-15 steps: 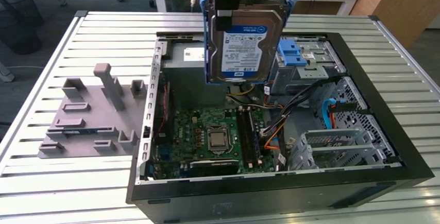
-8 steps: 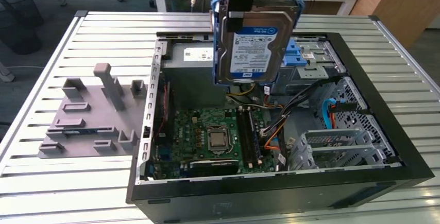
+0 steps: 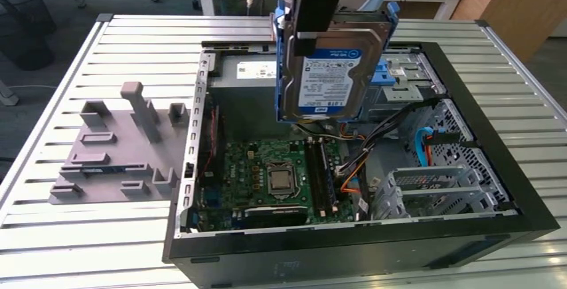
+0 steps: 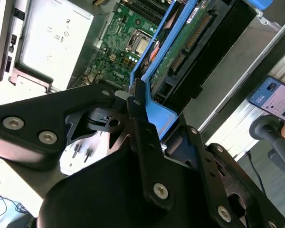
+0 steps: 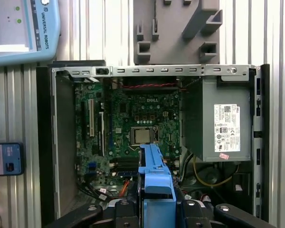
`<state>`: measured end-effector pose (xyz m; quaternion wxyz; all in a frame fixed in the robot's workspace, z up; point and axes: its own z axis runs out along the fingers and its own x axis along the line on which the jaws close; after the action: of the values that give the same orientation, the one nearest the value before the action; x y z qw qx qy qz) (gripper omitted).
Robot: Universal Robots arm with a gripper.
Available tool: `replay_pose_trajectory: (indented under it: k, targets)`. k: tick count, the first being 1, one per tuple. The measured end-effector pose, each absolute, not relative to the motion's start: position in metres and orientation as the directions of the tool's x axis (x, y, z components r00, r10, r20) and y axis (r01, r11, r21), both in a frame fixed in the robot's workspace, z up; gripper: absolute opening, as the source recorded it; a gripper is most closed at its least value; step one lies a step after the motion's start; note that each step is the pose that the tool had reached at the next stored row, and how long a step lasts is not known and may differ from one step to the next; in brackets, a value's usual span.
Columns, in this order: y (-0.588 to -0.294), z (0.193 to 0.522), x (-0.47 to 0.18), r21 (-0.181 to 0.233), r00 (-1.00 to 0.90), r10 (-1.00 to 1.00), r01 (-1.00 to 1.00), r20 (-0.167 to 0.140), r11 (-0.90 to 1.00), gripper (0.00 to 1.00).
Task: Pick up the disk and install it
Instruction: 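Insert the disk into the insertion slot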
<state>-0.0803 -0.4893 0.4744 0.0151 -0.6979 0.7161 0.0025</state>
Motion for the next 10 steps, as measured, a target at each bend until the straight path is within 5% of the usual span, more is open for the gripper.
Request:
replay_pose_trajectory:
  k: [10]
  targets:
    - [-0.507,0.472,-0.076,-0.017,-0.026,-0.999,-1.000,-0.030,0.026,0.36]
